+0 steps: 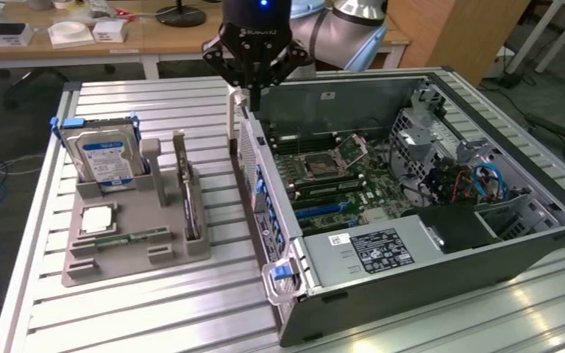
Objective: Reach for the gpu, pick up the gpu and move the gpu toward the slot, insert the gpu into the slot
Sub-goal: 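Reach for the gpu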
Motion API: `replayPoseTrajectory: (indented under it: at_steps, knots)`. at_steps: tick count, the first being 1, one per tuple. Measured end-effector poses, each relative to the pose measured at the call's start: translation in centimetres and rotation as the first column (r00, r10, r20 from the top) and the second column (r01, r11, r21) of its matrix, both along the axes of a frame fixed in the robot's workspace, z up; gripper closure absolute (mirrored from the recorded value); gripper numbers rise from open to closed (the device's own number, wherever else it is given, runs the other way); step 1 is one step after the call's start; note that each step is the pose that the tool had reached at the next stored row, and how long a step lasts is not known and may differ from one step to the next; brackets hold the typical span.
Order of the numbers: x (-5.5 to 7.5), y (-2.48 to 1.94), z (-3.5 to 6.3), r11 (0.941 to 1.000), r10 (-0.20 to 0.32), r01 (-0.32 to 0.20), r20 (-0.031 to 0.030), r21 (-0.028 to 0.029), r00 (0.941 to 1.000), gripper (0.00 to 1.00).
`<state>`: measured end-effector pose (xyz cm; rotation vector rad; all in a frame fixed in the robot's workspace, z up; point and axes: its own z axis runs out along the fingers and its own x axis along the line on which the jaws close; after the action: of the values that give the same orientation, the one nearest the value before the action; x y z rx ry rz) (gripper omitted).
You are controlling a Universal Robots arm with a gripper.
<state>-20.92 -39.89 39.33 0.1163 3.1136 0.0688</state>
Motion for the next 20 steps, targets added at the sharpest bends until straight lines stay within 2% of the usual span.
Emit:
replayPoseTrajectory:
  at_steps: [20]
  knots:
    - [-8.4, 0.0, 0.0, 1.0, 0.0, 0.0, 0.0002, 0.0001, 1.0, 0.9]
